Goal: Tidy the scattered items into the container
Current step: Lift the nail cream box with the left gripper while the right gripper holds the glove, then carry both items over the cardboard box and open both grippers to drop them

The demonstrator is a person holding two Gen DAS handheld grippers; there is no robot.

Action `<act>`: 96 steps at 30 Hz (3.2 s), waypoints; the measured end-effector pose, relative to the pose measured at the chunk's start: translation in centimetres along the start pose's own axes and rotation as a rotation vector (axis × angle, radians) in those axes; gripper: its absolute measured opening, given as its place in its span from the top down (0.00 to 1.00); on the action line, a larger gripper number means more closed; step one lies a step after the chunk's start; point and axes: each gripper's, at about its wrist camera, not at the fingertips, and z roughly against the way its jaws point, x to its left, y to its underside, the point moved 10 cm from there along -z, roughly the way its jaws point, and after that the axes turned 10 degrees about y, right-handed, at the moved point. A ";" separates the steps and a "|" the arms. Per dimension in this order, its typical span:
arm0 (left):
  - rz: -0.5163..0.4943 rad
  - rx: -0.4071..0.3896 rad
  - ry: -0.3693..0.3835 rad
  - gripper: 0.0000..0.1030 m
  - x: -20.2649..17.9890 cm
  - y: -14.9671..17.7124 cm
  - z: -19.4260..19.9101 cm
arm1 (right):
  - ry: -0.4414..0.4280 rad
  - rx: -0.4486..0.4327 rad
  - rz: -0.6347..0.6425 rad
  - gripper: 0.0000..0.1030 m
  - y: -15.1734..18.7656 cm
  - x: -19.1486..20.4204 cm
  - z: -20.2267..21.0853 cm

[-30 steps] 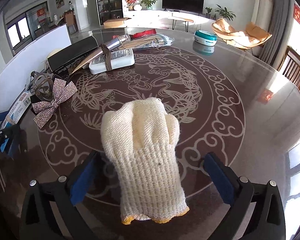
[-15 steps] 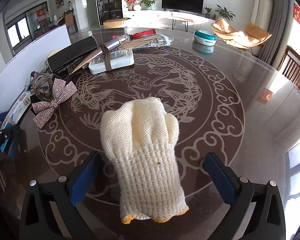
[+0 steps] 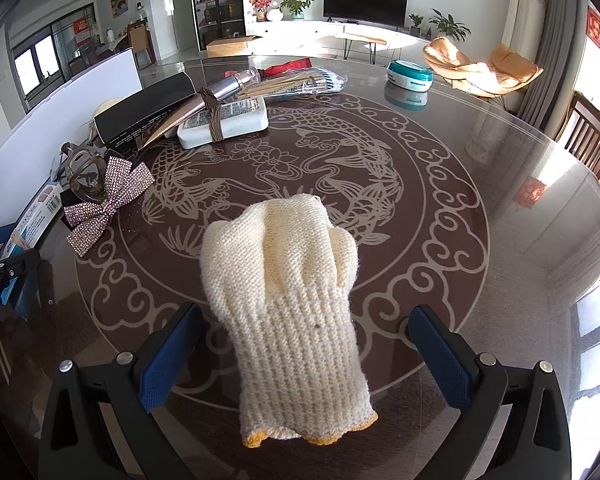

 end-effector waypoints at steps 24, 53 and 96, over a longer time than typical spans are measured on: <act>-0.047 0.068 0.040 0.00 0.2 0.4 -0.1 | -0.008 0.007 0.005 0.00 0.0 0.0 -0.1; 0.009 -0.050 0.185 0.58 -3.2 -0.3 6.2 | -0.165 0.166 0.201 0.64 -0.5 4.9 4.3; 0.437 -0.050 -0.220 0.27 23.4 2.3 14.0 | -0.331 -0.102 0.986 0.24 -11.5 46.9 6.6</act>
